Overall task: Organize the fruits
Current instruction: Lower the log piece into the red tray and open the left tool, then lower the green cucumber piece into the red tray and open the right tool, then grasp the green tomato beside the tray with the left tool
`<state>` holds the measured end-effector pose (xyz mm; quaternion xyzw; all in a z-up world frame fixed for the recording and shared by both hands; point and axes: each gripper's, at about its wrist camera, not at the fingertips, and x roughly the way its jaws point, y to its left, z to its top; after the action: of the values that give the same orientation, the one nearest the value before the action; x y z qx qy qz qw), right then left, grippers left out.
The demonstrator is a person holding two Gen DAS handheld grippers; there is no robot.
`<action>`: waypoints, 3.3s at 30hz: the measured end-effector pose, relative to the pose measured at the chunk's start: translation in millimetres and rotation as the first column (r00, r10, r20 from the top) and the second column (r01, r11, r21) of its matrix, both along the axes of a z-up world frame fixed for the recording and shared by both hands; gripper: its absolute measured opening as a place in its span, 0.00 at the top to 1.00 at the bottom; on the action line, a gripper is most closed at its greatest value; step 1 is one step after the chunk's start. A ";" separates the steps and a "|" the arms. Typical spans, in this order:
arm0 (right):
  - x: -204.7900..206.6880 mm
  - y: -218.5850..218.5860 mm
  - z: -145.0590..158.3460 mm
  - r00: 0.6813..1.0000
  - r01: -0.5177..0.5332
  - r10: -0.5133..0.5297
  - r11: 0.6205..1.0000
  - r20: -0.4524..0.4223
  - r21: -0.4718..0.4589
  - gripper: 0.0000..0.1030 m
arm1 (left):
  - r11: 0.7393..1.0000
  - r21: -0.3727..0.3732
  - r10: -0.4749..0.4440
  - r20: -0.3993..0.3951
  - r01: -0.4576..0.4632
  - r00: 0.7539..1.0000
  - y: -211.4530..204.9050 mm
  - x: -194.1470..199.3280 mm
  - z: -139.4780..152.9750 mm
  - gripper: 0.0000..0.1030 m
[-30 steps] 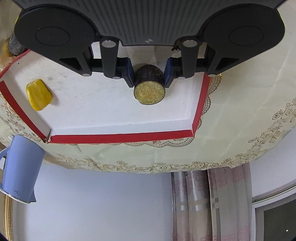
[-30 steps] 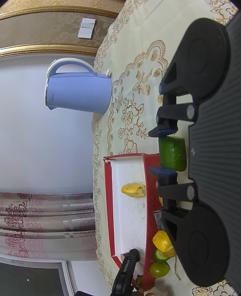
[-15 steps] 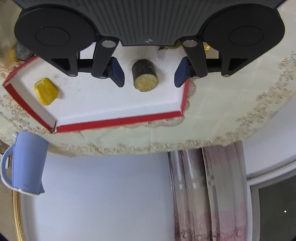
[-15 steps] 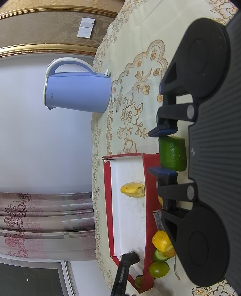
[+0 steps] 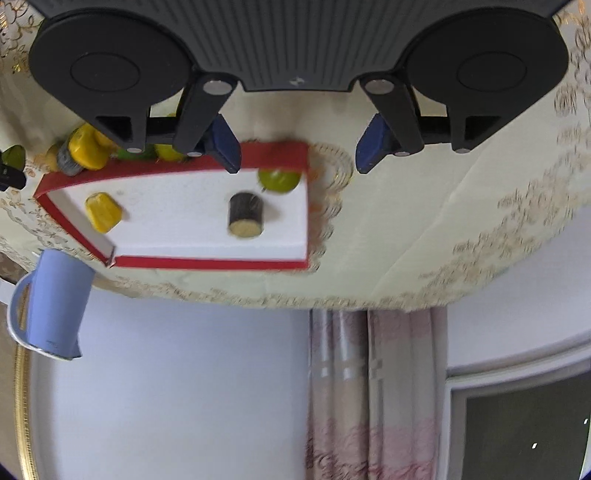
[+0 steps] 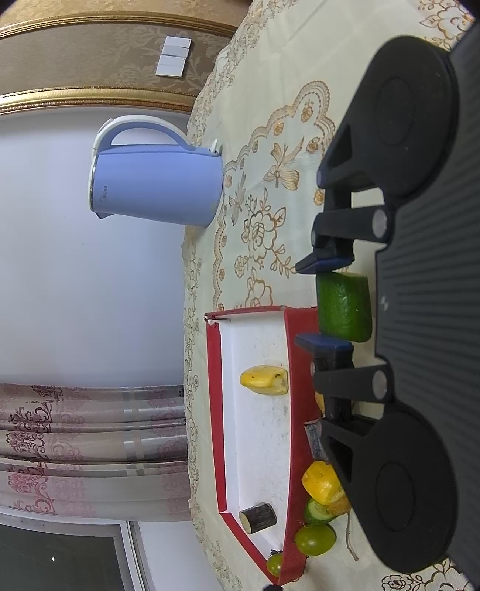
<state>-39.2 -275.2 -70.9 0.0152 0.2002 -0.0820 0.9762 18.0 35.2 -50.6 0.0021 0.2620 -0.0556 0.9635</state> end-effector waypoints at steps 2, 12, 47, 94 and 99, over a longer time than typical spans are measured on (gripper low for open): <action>-0.1 0.3 0.1 1.000 0.001 -0.001 1.000 -0.001 -0.003 0.68 | 1.000 -0.005 0.011 -0.021 -0.011 1.000 4.8 1.7 -6.4 0.34; 2.7 11.2 8.0 1.000 -0.025 0.025 0.999 0.007 -0.028 0.68 | 0.999 -0.031 0.025 -0.076 -0.027 0.997 14.8 5.7 -25.1 0.34; 141.0 101.7 21.2 0.955 -0.237 0.199 0.958 -0.219 -0.160 0.50 | 0.999 -0.044 0.020 -0.082 -0.024 0.996 17.3 9.2 -29.0 0.33; -8.4 -2.9 4.6 0.996 0.071 -0.072 0.997 0.052 0.020 0.24 | 0.983 0.098 -0.155 -0.006 0.155 0.988 -60.9 -12.7 -5.2 0.33; -8.2 -3.2 4.5 0.996 0.072 -0.073 0.997 0.053 0.025 0.24 | 0.990 0.094 -0.108 -0.011 0.109 0.994 -55.5 -7.0 -9.2 0.33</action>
<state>-47.5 -278.4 -66.4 0.0357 0.1739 -0.1148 0.9774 11.0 -20.3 -59.8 0.0617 0.2669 -0.0954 0.9570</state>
